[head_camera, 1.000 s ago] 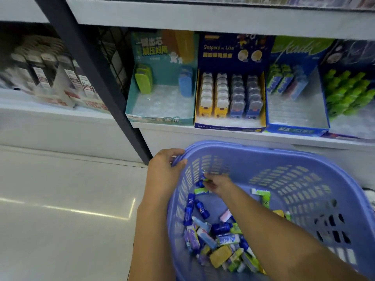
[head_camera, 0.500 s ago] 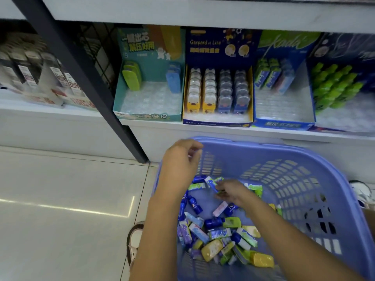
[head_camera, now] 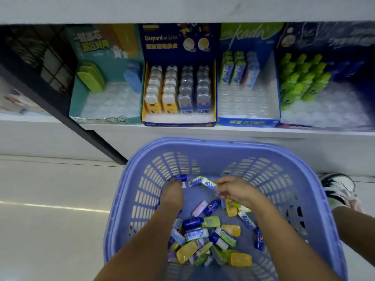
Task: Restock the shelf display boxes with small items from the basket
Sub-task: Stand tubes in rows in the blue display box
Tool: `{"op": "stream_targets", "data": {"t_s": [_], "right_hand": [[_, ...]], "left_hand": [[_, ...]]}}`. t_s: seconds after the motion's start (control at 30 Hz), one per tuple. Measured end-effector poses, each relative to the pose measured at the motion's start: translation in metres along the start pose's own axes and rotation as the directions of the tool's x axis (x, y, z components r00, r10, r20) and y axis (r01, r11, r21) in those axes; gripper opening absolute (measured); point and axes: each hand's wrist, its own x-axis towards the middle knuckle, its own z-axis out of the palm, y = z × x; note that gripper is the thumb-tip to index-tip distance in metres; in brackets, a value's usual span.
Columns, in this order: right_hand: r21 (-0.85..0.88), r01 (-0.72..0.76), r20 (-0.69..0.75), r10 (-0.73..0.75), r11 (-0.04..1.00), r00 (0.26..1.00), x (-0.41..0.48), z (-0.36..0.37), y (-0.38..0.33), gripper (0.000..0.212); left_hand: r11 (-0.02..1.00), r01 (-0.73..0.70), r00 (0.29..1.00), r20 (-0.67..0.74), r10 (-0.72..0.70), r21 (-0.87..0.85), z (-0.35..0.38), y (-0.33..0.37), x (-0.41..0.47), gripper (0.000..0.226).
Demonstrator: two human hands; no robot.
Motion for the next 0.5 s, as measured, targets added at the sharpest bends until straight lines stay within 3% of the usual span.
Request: {"op": "stream_targets", "data": {"t_s": [0.17, 0.37, 0.43, 0.5], "right_hand": [[-0.087, 0.088, 0.132, -0.076, 0.992, 0.988, -0.011, -0.009, -0.017, 0.019], [-0.145, 0.183, 0.193, -0.153, 0.972, 0.969, -0.021, -0.014, -0.026, 0.023], [-0.149, 0.215, 0.219, -0.180, 0.965, 0.959, -0.027, -0.016, -0.029, 0.023], [-0.167, 0.242, 0.249, -0.196, 0.956, 0.948, -0.034, -0.020, -0.033, 0.020]], "left_hand": [[0.999, -0.039, 0.990, -0.138, 0.039, 0.005, 0.014, -0.010, 0.005, 0.045], [0.999, 0.045, 0.995, -0.089, -0.042, 0.031, 0.015, -0.017, 0.006, 0.030], [0.997, 0.045, 0.994, -0.098, -0.051, -0.060, 0.010, -0.013, 0.004, 0.032], [0.956, 0.048, 0.999, -0.009, -0.053, -0.290, 0.000, -0.005, 0.003, 0.027]]}}
